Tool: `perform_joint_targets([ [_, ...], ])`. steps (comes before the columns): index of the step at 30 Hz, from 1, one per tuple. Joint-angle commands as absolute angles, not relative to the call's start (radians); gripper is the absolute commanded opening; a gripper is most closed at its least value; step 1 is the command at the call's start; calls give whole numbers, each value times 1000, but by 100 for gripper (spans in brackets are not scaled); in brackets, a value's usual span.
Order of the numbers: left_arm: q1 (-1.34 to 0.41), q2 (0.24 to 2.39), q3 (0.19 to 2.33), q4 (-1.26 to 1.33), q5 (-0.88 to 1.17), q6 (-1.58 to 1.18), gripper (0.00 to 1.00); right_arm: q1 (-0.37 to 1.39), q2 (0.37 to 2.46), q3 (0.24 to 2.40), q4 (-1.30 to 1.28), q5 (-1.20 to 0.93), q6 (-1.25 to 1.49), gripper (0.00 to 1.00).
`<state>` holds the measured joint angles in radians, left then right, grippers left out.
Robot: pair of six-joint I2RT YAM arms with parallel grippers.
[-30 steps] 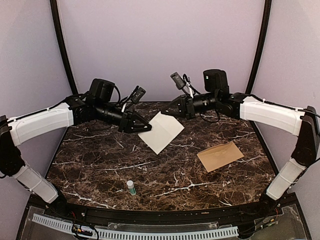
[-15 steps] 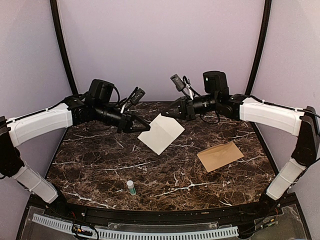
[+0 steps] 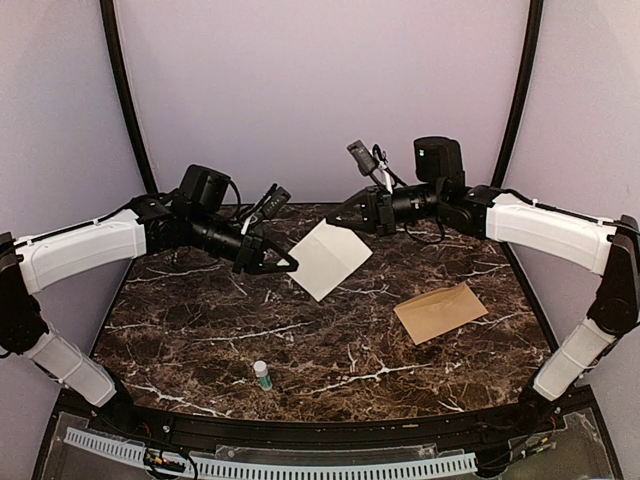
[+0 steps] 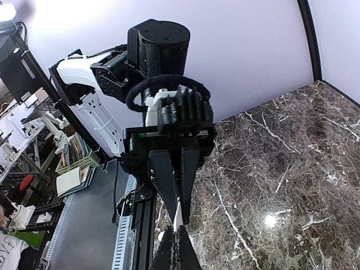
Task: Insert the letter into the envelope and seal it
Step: Fold the letter.
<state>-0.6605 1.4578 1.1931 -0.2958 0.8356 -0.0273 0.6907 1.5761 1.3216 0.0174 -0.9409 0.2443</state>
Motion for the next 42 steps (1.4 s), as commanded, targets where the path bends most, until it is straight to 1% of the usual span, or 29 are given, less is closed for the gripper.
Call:
perform_joint_targets([
  [1,-664,1415,1173,-310,838,-8,0,685,1555,1312,55,-935,250,0],
  [9,-664,1412,1161,-301,857,-6,0,684,1554,1306,54,-936,249,0],
  [10,-663,1411,1162,-305,853,-6,3,683,1554,1305,52,-936,247,0],
  [11,-664,1409,1166,-307,849,-6,11,684,1554,1304,51,-935,246,0],
  [12,-663,1408,1168,-316,840,-6,25,682,1553,1305,49,-934,244,0],
  [13,-663,1406,1172,-322,834,-6,30,682,1552,1304,48,-934,244,0],
  [14,-663,1402,1173,-331,822,-6,40,682,1551,1304,46,-934,243,0],
  [16,-662,1395,1173,-340,800,20,46,681,1550,1304,45,-934,242,0],
  [17,-662,1393,1173,-343,795,25,47,681,1549,1304,44,-934,242,0],
  [19,-662,1387,1173,-350,782,31,45,681,1548,1302,42,-934,241,0],
  [22,-662,1379,1171,-359,761,37,32,680,1546,1302,38,-934,240,0],
  [23,-661,1378,1170,-361,754,41,29,680,1545,1302,37,-934,239,0],
  [25,-661,1374,1169,-369,746,45,17,679,1542,1301,37,-934,239,0],
  [28,-660,1374,1168,-371,758,47,7,678,1541,1299,37,-936,241,0],
  [29,-661,1375,1167,-372,768,49,2,679,1542,1298,38,-938,241,0],
  [31,-661,1377,1167,-373,784,50,0,679,1544,1299,38,-941,242,0],
  [37,-661,1378,1165,-369,832,49,0,679,1548,1301,39,-957,247,0],
  [38,-661,1381,1168,-373,829,49,1,679,1548,1301,41,-961,247,0],
  [39,-661,1381,1175,-378,818,48,18,679,1548,1301,43,-968,247,0],
  [40,-661,1384,1179,-380,810,48,29,681,1550,1304,44,-973,247,0],
  [41,-661,1385,1188,-383,792,49,51,681,1553,1309,43,-979,247,0],
  [42,-661,1385,1192,-383,783,49,64,682,1561,1315,38,-986,245,0],
])
